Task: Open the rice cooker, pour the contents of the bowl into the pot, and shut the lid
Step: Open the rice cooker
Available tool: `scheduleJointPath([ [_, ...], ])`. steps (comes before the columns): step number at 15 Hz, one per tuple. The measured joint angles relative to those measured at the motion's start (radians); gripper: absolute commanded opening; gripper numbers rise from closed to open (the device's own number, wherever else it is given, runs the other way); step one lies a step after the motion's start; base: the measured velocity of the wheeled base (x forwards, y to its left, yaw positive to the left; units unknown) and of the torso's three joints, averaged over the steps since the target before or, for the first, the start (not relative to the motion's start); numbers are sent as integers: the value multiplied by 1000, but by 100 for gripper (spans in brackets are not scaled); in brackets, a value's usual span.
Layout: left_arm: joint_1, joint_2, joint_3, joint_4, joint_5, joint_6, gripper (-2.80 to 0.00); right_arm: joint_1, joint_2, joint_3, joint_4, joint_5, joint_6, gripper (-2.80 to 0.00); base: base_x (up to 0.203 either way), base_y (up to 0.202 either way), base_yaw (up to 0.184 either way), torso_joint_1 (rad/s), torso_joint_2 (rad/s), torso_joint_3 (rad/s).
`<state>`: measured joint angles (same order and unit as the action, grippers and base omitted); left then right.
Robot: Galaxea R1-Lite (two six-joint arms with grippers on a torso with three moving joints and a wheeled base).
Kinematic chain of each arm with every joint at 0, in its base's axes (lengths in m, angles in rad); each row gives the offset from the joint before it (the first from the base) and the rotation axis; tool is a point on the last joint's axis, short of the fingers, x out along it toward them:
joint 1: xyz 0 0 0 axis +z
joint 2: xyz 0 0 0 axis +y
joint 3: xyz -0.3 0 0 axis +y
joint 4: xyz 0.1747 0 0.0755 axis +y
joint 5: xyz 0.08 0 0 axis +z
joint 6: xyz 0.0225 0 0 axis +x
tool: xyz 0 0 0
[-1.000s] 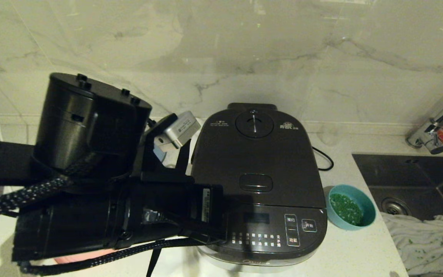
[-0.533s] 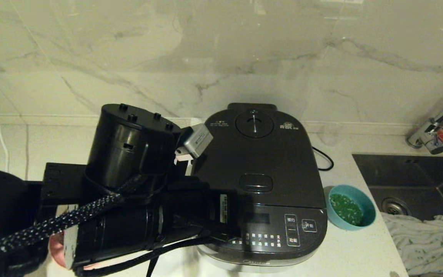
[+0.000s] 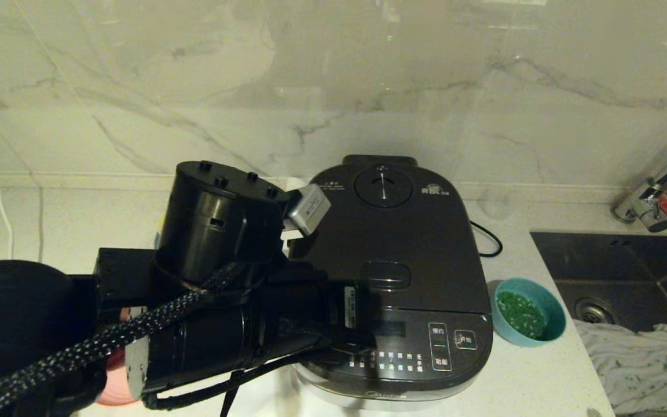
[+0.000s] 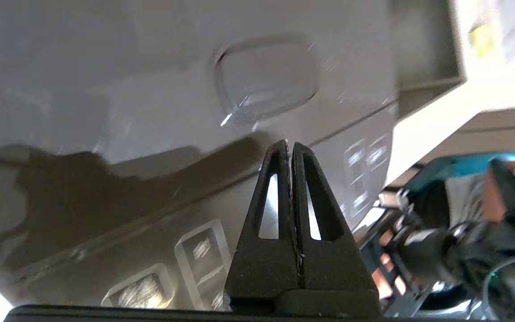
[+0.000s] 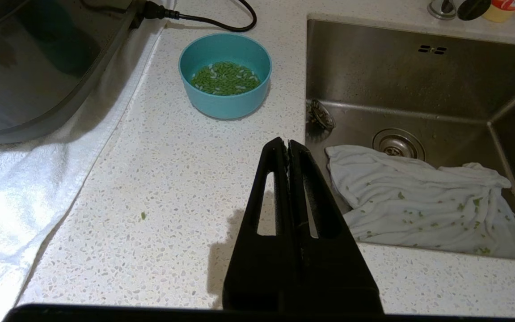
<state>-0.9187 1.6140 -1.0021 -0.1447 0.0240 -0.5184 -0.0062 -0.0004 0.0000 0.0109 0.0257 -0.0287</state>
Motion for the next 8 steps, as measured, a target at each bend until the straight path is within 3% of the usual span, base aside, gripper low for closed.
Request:
scheduleJointPath([
  [8, 20, 36, -13, -62, 4, 7, -280, 0, 0, 0, 0, 0, 0, -280, 0, 0, 0, 0, 0, 0],
])
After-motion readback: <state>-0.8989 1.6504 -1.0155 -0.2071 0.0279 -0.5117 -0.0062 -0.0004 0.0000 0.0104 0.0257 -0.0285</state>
